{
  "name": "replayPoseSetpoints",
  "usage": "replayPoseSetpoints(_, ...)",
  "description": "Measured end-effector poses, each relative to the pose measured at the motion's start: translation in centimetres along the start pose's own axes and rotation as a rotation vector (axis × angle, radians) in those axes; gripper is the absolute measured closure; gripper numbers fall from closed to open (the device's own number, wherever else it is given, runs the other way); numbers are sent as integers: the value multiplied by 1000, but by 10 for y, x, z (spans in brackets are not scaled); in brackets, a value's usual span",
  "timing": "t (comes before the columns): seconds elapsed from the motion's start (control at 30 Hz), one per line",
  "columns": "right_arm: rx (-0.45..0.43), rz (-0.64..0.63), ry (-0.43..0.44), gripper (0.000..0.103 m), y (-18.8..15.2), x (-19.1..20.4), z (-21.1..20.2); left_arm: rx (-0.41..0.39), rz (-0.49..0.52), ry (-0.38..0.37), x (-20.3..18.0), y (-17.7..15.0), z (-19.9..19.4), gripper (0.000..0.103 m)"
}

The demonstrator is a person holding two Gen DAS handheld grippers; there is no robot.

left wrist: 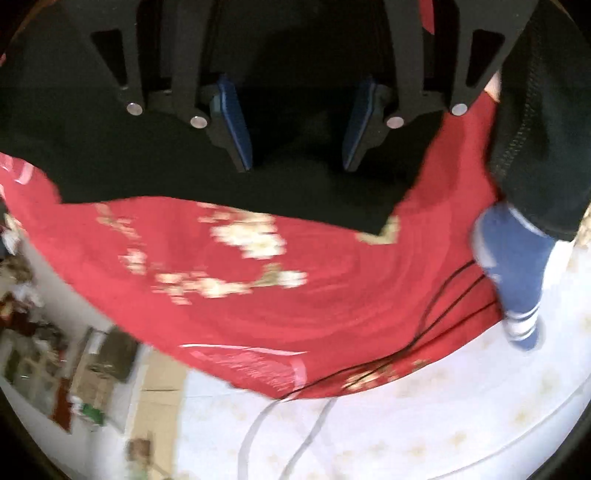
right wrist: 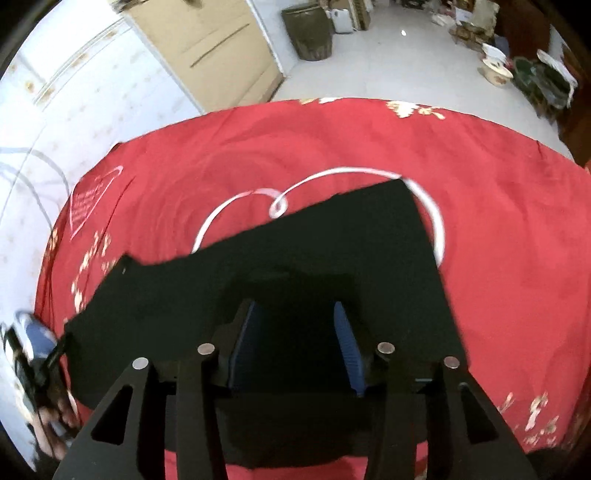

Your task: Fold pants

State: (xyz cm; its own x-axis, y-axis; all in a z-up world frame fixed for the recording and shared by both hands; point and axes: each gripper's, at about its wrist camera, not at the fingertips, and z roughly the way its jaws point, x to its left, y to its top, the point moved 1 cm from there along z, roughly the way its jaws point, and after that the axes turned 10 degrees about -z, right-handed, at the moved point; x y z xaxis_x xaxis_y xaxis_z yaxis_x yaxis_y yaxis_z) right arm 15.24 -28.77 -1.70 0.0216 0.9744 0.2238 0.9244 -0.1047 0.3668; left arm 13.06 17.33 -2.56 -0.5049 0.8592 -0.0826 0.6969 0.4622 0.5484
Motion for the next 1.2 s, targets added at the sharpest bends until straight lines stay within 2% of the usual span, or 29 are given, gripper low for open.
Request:
replayPoseSetpoints(0.1,56,114,-49,58,8,-32,7,10,59,-65,-22,-15,-16,50)
replayPoseSetpoints(0.2,60,183,-29,58,3,-46,-6,39,107,-188,-47,-30,-36,50)
replayPoseSetpoints(0.33,127,235,51,58,-20,-45,-20,51,209,-295,-81,-63,-69,50)
replayPoseSetpoints(0.43,237,306,99,58,-44,-43,-16,83,273,-342,-101,-86,-82,50)
replayPoseSetpoints(0.53,280,320,98,58,-55,-40,-6,115,312,-363,-111,-106,-86,50)
replayPoseSetpoints(0.63,263,331,93,58,-54,-41,1,128,335,-367,-116,-113,-85,50)
replayPoseSetpoints(0.7,240,354,86,58,-53,-41,6,137,329,-362,-117,-115,-82,50)
replayPoseSetpoints(0.8,152,392,83,58,-52,-42,0,157,314,-350,-114,-115,-73,50)
replayPoseSetpoints(0.83,138,407,74,60,-55,-42,-1,164,311,-345,-114,-116,-71,50)
replayPoseSetpoints(0.87,144,411,54,66,-57,-41,0,167,308,-342,-112,-118,-70,50)
replayPoseSetpoints(0.9,149,411,27,67,-59,-39,-1,171,305,-341,-110,-118,-69,50)
replayPoseSetpoints(1.0,175,440,18,67,-64,-36,-1,173,309,-341,-110,-119,-68,50)
replayPoseSetpoints(1.07,173,433,13,61,-64,-36,1,179,312,-344,-111,-121,-68,49)
replayPoseSetpoints(1.13,151,429,7,60,-61,-34,3,182,316,-343,-111,-121,-67,50)
replayPoseSetpoints(1.17,142,426,3,64,-60,-31,6,182,318,-342,-112,-121,-67,50)
replayPoseSetpoints(1.2,127,425,-3,76,-60,-30,4,182,318,-343,-111,-122,-68,50)
